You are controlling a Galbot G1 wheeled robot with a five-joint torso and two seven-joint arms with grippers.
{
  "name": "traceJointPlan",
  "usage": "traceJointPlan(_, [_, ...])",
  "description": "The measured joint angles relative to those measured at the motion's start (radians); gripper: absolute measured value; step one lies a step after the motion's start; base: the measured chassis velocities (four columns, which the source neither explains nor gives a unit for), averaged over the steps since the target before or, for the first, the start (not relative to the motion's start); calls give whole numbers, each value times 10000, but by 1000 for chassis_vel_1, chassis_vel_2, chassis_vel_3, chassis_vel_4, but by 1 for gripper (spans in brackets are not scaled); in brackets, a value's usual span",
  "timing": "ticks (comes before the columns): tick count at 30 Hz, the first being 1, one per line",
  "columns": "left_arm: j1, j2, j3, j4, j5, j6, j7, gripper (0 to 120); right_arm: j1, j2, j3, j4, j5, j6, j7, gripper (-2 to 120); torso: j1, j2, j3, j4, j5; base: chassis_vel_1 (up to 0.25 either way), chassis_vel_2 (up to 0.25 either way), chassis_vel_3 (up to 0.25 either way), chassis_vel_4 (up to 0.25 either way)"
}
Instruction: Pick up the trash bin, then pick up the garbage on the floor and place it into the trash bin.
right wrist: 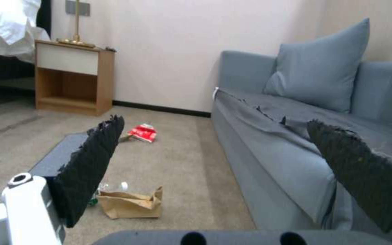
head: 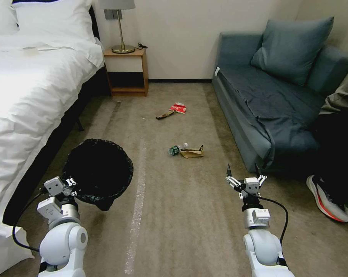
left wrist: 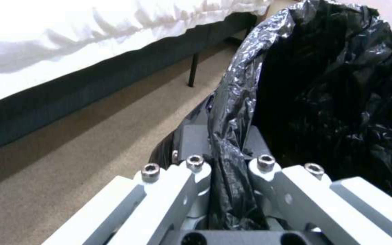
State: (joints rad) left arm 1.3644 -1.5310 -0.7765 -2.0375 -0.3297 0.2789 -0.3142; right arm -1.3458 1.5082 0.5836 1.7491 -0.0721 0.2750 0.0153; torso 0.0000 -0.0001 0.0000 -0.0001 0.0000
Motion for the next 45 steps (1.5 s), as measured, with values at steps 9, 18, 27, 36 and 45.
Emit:
traceJointPlan(9, [-84,21,-97,57,-31,-141,-37,4,-91,-3,90,105,315,-4,-391,100,0,1,0,0,0,0,0,0,0])
traceJointPlan(18, [16,18,-194,153,-10,-276,-10,4,-190,40,183,62,409,104,-602,100,0,1,0,1,0,0,0,0,0])
traceJointPlan(27, [91,8,-207,160,52,-330,34,4,-239,41,201,50,419,173,-652,100,0,2,-1,1,0,0,0,0,0])
traceJointPlan(36, [70,9,-236,161,78,-345,38,4,-212,63,237,-101,403,286,-640,100,-1,2,-1,1,0,-31,27,22,-28])
traceJointPlan(45, [22,4,-229,245,151,-373,30,4,-135,77,254,-205,388,325,-626,100,0,2,0,0,0,-115,111,106,-113])
